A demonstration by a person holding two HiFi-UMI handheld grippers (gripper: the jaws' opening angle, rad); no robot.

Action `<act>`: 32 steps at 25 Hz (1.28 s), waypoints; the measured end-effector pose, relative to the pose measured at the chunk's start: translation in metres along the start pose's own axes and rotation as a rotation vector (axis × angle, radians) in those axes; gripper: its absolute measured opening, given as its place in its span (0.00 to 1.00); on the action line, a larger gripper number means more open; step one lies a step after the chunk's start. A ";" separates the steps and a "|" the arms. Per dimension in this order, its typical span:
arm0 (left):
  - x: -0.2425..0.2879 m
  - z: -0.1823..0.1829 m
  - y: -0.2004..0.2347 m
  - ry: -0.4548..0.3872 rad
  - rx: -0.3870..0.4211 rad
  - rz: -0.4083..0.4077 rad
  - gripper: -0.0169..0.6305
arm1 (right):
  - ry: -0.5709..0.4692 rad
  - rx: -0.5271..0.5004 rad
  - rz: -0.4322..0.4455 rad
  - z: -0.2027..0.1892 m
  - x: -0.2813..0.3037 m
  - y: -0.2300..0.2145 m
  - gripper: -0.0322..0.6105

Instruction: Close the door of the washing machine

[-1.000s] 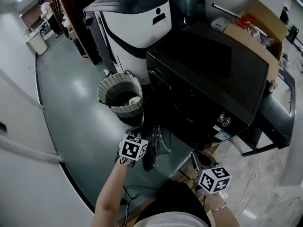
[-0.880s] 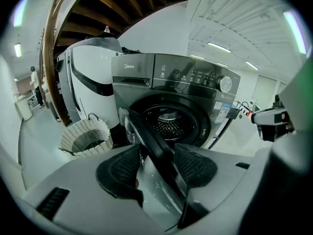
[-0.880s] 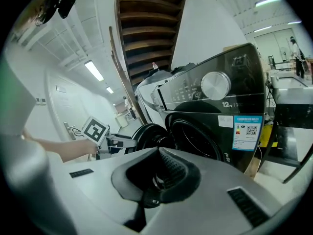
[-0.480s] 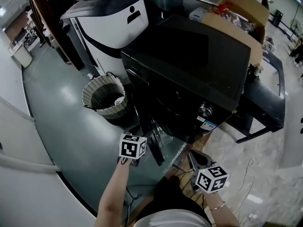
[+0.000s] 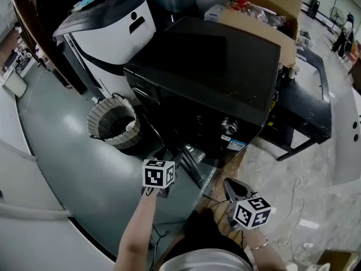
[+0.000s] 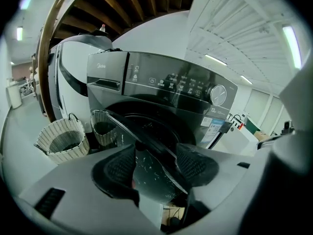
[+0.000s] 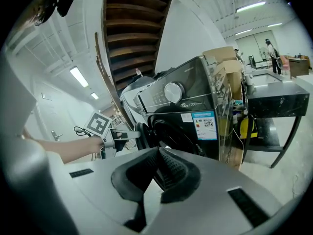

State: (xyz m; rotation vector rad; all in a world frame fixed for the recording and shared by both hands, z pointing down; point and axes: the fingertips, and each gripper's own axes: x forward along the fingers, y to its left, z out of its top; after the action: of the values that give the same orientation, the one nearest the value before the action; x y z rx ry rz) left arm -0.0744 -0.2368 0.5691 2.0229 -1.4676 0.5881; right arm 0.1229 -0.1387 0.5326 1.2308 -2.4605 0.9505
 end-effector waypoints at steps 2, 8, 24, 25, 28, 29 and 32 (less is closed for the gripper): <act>0.005 0.003 -0.008 0.006 0.000 -0.009 0.44 | -0.008 0.012 -0.019 0.001 -0.004 -0.006 0.06; 0.024 -0.001 -0.038 0.020 0.011 -0.044 0.44 | -0.024 0.043 -0.063 0.000 -0.014 -0.020 0.06; 0.081 0.005 -0.079 0.009 0.093 -0.044 0.46 | -0.022 0.068 -0.118 -0.001 -0.011 -0.043 0.06; 0.085 0.008 -0.079 0.004 0.095 -0.041 0.46 | -0.023 0.071 -0.120 0.001 -0.010 -0.045 0.06; 0.097 0.016 -0.082 -0.007 0.098 -0.035 0.46 | -0.026 0.080 -0.129 0.004 -0.006 -0.050 0.06; 0.100 0.018 -0.082 -0.010 0.092 -0.033 0.46 | -0.028 0.083 -0.131 0.005 -0.005 -0.052 0.06; 0.104 0.022 -0.081 -0.030 0.062 -0.031 0.46 | -0.025 0.085 -0.136 0.008 0.000 -0.058 0.06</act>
State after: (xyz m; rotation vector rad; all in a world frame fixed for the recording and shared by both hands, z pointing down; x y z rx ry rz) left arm 0.0349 -0.3052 0.6039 2.1073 -1.4486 0.6001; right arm 0.1684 -0.1690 0.5527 1.4251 -2.3415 1.0177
